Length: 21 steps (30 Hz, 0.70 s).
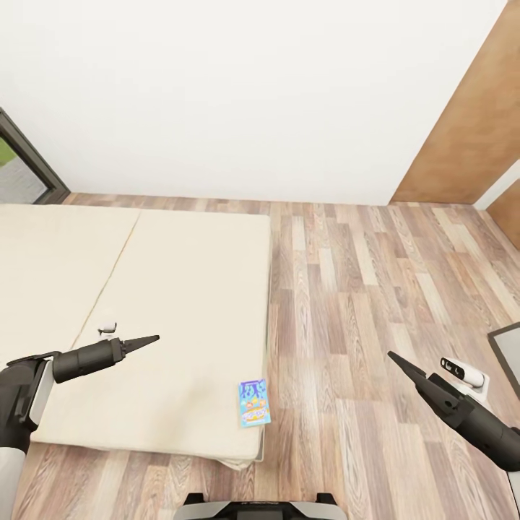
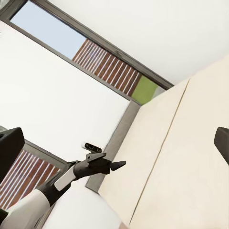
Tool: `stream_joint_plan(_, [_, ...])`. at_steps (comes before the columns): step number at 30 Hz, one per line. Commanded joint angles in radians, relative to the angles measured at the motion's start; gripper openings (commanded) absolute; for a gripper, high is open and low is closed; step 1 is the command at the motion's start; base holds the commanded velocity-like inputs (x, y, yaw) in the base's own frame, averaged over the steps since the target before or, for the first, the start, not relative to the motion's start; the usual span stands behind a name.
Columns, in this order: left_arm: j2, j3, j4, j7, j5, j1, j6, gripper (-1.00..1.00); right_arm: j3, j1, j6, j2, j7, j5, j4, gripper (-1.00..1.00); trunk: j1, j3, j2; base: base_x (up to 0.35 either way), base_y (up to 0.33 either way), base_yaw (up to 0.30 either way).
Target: Put all the toys in the child's room - the three board games (two on the bed and one on the table), the two jigsaw puzzles on the table, and the tennis ball on the table - inside the toy box on the table in the child's room.
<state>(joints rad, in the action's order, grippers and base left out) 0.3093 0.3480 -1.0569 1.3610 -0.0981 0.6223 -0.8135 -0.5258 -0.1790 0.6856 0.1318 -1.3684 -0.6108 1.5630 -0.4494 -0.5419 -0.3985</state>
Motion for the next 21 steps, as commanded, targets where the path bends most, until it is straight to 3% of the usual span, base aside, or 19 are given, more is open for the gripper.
stream_joint_plan(1, [0.000, 0.000, 0.000, 0.003, -0.002, 0.000, -0.010, 1.00, 0.000, 0.000, 0.009, 0.000, -0.001, -0.003, 0.000, 1.00, -0.001, 0.000, -0.001, 0.000, 0.000, 0.000])
stream_joint_plan(21, [0.000, 0.000, 0.000, 0.004, -0.002, 0.000, -0.010, 1.00, 0.000, 0.000, -0.015, 0.000, -0.002, -0.003, 0.000, 1.00, -0.001, 0.034, -0.001, 0.000, 0.000, 0.000])
